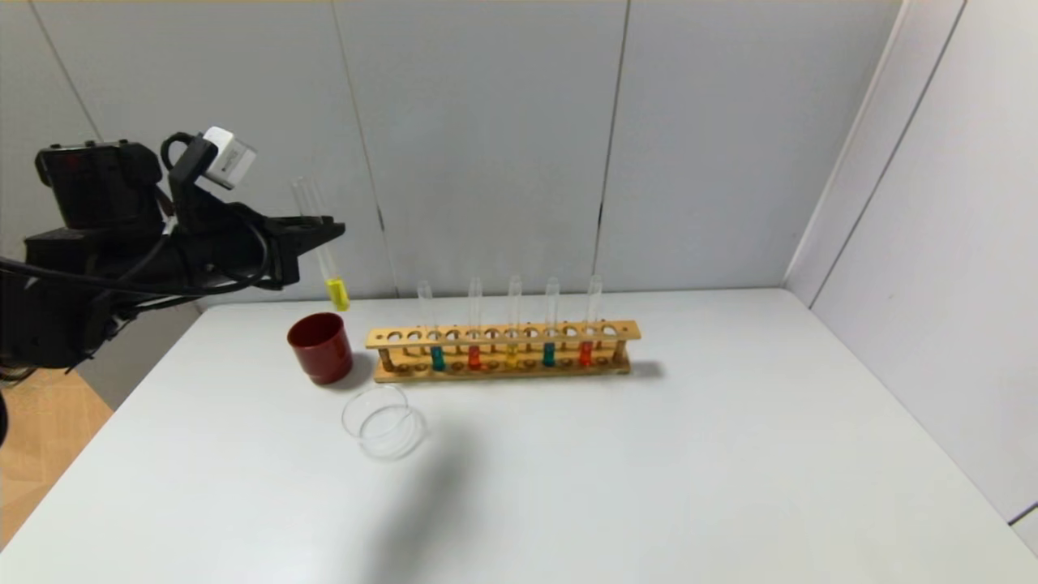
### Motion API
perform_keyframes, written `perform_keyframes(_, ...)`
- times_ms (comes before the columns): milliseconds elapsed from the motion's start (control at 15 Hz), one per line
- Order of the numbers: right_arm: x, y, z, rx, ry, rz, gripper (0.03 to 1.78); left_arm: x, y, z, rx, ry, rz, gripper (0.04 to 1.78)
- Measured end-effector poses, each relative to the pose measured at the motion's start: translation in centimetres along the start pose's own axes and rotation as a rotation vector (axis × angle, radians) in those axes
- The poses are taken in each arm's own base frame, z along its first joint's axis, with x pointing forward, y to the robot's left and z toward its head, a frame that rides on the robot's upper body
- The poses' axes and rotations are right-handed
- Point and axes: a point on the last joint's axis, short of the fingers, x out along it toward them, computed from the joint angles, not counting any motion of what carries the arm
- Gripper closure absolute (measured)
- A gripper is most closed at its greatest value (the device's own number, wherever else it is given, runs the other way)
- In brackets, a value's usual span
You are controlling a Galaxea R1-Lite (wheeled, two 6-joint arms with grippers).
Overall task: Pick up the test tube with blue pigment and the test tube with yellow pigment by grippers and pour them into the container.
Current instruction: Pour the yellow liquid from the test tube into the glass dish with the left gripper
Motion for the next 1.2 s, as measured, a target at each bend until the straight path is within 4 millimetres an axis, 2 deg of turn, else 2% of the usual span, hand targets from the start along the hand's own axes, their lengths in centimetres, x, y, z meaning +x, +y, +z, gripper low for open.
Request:
perform_keyframes(267,0.0,0.0,0.0,0.0,0.0,0.0,0.06,-4.3,-0.8,-2.2,0.102,0.085,0.058,1.49)
perform_keyframes(467,0.0,0.0,0.0,0.0,0.0,0.0,0.06,-5.5,-1.2,-3.9,0.19,0.154,0.094,1.49)
perform_keyframes(800,0.0,0.0,0.0,0.0,0.0,0.0,0.06,-5.3,-1.3,-8.5,0.48,0.39,0.14,1.49)
perform_keyframes(1200,0.0,0.0,0.0,0.0,0.0,0.001,0.06,-3.9,-1.6,-10.9,0.587,0.522,0.12,1.49)
